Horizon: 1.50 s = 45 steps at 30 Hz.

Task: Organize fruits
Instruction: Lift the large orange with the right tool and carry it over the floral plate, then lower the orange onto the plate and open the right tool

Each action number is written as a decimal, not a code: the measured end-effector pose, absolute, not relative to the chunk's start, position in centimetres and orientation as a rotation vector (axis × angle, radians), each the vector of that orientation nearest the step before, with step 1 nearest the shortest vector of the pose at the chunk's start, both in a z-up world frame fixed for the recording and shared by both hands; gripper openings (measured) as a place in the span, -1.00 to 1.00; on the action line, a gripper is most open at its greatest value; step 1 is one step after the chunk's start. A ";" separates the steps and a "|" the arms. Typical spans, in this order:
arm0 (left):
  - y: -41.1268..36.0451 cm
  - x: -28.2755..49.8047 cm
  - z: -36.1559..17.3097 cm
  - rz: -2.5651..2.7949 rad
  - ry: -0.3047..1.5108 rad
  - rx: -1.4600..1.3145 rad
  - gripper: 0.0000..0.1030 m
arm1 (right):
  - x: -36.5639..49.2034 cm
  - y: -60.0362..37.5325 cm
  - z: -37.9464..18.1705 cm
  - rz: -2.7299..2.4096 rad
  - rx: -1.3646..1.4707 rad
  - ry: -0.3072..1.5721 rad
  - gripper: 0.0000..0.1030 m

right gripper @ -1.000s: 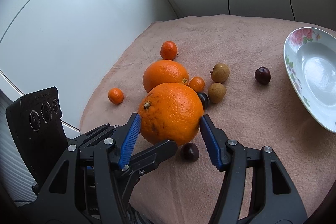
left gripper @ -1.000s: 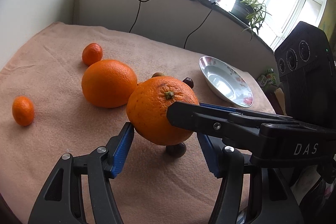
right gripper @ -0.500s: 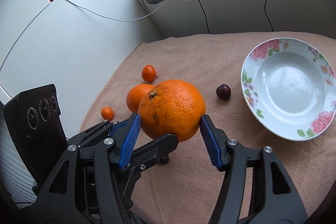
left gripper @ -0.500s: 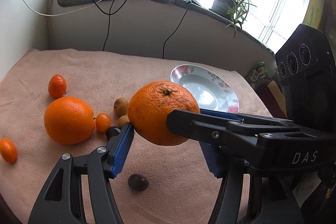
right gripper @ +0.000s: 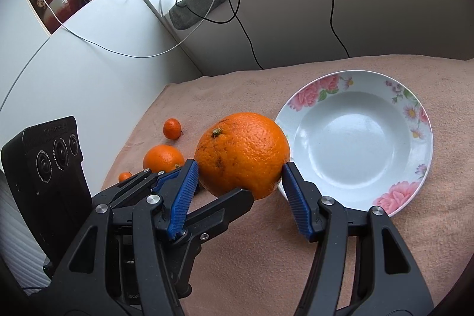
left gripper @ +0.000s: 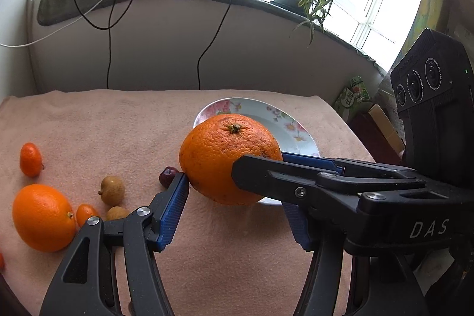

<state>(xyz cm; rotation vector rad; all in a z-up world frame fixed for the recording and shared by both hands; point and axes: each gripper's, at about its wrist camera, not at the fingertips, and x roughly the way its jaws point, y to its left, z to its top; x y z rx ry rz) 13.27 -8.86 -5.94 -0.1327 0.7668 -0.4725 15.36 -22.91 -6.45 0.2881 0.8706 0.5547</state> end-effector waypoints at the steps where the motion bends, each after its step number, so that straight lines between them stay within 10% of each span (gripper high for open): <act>1: -9.2 13.6 -6.0 -0.478 0.767 -0.131 0.20 | 15.6 -23.4 -6.5 0.549 0.288 0.869 0.20; 45: -13.9 17.9 -8.0 -0.508 0.850 -0.096 0.19 | 19.3 -28.0 -7.1 0.425 0.202 0.856 0.20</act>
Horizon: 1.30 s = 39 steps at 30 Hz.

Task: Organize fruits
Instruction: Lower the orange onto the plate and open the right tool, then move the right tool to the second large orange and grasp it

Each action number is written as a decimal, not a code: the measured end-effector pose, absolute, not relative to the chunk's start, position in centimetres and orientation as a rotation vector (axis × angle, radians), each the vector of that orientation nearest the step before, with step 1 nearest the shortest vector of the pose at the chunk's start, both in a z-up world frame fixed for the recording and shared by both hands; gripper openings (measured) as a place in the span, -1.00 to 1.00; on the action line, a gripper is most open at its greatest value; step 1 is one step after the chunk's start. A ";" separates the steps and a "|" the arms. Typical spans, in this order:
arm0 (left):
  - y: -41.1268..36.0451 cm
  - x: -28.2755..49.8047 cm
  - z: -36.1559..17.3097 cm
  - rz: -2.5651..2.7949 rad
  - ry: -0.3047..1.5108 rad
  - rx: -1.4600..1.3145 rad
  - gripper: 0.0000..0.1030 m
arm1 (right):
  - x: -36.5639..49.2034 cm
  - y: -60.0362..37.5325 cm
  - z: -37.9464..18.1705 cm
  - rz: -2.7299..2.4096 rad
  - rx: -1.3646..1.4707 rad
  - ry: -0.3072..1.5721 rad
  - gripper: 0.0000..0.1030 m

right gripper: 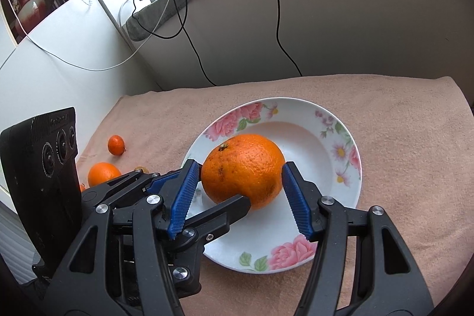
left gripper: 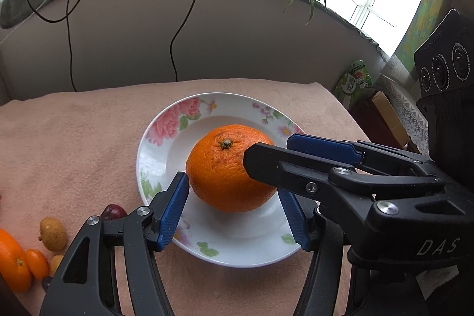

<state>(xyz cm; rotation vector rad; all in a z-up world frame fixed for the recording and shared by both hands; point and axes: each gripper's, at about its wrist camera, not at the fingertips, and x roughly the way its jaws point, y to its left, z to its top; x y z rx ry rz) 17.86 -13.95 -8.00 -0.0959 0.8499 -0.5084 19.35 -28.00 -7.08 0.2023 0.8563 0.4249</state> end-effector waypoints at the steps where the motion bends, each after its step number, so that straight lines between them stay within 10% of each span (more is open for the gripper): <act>1: -13.9 17.7 -7.9 -0.504 0.846 -0.092 0.19 | 19.1 -28.0 -6.9 0.419 0.201 0.852 0.20; 39: 0.2 6.6 -7.0 -0.298 0.749 -0.211 0.35 | 10.3 -22.9 -4.5 0.406 0.127 0.778 0.47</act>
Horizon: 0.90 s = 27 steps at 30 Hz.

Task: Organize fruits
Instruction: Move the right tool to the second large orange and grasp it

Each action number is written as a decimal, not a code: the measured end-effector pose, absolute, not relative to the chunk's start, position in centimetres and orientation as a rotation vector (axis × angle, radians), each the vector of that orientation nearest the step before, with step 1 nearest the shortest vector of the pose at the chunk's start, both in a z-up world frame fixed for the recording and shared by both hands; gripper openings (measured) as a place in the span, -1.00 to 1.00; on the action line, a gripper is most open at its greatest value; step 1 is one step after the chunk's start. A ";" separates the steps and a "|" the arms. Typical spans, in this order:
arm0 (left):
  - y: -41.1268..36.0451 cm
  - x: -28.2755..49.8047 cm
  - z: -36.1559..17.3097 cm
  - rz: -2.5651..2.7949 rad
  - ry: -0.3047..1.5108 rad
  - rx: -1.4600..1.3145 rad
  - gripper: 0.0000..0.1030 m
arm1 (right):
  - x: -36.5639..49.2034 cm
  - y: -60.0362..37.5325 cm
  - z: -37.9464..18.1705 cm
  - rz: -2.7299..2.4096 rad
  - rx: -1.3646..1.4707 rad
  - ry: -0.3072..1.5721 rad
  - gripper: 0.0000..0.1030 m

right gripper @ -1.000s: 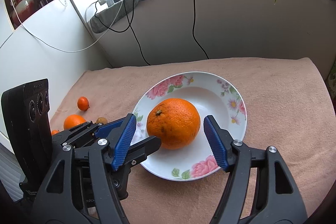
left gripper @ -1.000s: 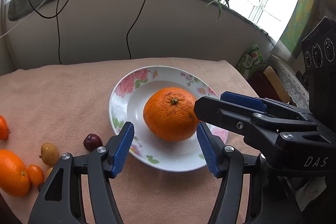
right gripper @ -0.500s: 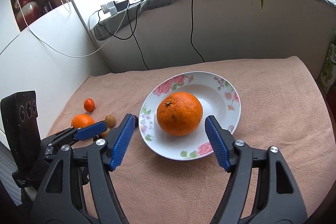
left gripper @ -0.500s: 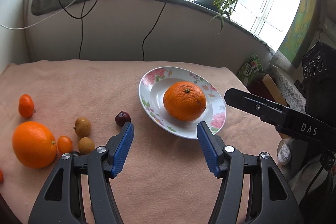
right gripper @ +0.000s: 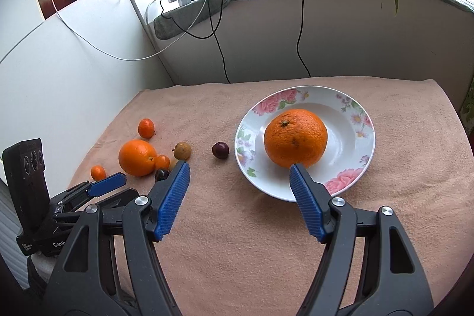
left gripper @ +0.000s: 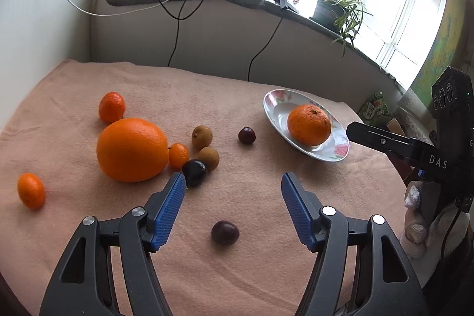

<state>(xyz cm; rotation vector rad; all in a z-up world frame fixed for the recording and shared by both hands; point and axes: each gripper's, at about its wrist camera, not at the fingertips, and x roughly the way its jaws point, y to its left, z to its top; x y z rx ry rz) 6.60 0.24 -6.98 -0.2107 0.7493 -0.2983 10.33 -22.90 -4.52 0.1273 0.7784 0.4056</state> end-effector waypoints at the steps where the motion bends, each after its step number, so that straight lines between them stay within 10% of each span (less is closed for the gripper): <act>1: 0.7 6.2 -7.1 -0.287 0.748 -0.211 0.42 | 10.2 -22.5 -4.5 0.409 0.119 0.778 0.60; 27: 6.7 5.2 -9.3 -0.156 0.760 -0.279 0.58 | 11.3 -13.2 -5.0 0.574 0.031 0.831 0.98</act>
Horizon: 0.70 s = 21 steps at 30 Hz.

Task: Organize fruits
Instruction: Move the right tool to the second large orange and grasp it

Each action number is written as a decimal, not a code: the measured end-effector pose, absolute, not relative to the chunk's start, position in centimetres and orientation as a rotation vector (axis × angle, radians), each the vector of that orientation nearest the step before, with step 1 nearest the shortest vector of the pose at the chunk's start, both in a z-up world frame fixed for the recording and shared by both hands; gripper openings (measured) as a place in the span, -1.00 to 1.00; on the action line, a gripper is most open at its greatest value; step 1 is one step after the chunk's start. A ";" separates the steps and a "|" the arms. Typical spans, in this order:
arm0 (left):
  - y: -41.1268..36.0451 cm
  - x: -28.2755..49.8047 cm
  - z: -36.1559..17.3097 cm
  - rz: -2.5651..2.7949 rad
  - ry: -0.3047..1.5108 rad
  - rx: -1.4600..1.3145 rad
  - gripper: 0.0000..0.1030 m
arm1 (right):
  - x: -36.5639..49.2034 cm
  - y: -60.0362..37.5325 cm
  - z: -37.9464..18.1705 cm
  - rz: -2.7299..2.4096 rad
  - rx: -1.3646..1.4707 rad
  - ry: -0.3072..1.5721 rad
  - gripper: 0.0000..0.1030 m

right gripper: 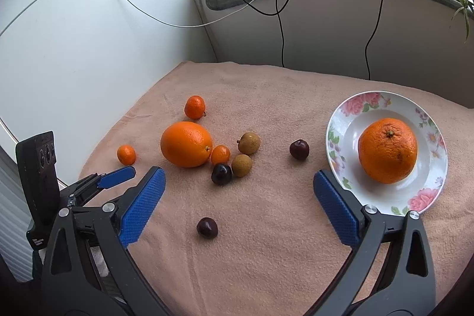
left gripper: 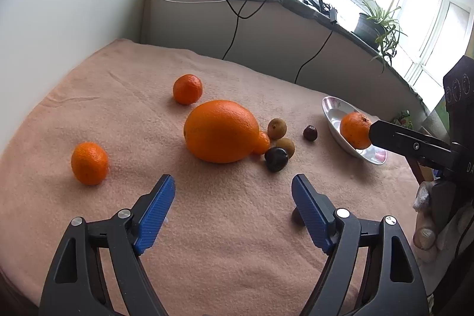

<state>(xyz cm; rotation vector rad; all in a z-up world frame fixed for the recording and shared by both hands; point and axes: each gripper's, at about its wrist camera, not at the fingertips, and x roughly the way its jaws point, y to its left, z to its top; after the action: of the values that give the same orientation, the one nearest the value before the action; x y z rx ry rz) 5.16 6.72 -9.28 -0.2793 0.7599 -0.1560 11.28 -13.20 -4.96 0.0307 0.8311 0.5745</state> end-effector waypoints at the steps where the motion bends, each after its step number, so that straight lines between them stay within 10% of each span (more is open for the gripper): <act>1: 6.7 5.3 -9.4 -0.155 0.763 -0.278 0.58 | 11.5 -12.8 -5.0 0.579 0.026 0.833 0.98; 21: 7.4 8.1 -10.9 -0.174 0.785 -0.326 0.58 | 15.7 -6.1 -7.4 0.731 -0.064 0.911 0.98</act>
<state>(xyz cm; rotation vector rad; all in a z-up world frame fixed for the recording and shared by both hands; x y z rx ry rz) 8.06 7.39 -10.91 -0.3265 0.7846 -0.1744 15.72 -6.11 -7.43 -0.0640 0.9108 0.7308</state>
